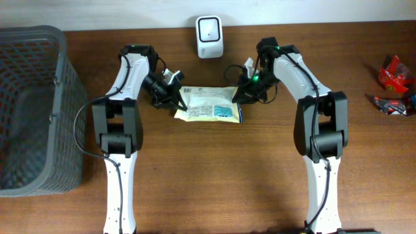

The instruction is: Scan the item barcode

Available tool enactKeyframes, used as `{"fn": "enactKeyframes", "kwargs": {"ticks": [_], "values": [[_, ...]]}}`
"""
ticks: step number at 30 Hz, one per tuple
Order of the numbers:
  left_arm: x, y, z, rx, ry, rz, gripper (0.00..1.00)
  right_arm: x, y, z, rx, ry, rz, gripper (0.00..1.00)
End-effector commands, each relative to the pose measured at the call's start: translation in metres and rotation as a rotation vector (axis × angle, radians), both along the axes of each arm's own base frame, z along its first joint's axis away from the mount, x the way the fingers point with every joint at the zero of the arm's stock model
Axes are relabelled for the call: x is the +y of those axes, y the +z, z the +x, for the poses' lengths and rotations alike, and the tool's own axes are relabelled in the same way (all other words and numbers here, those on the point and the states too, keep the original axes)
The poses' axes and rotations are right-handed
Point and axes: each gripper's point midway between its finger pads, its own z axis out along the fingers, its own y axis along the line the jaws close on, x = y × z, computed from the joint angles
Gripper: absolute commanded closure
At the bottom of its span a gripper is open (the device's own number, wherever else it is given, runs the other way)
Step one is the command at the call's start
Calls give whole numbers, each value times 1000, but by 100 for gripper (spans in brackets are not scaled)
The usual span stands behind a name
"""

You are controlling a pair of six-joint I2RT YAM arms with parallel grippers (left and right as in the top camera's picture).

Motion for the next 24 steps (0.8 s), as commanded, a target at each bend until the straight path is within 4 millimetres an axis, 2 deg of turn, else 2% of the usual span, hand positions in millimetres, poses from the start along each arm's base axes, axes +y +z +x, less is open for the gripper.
{"fn": "enactKeyframes", "kwargs": {"ticks": [1,2,3,5,7,9,11,12,14,16,17,19,21,23,24], "values": [[25,15,13,2,85,191,100,-51,53,22,-184,8,-329,64],[30,26,17,15,139,235,100,-60,70,22,-207,3,-377,53],[36,33,19,29,193,288,100,-65,81,20,-217,0,-402,49],[54,53,35,-28,311,423,100,-67,89,16,-214,1,-413,48],[77,80,48,-159,338,536,100,-68,89,14,-205,3,-415,49],[110,111,58,-278,417,711,100,-68,88,13,-203,3,-415,49],[151,163,63,-433,545,919,100,-68,88,13,-203,3,-415,49],[163,192,64,-523,582,984,100,-68,88,13,-203,3,-415,48],[176,242,63,-676,621,1086,100,-68,88,13,-201,3,-414,47],[181,272,62,-789,560,1218,100,-68,88,13,-202,4,-415,44],[180,279,60,-815,519,1286,100,-68,88,13,-201,4,-415,44],[155,275,58,-830,432,1297,100,-68,88,13,-202,4,-415,43],[128,258,60,-829,353,1288,100,-68,88,13,-201,4,-415,43],[113,241,63,-830,273,1357,100,-68,88,12,-197,6,-416,39],[105,226,63,-820,211,1409,100,-68,88,11,-201,29,-416,37]]}}
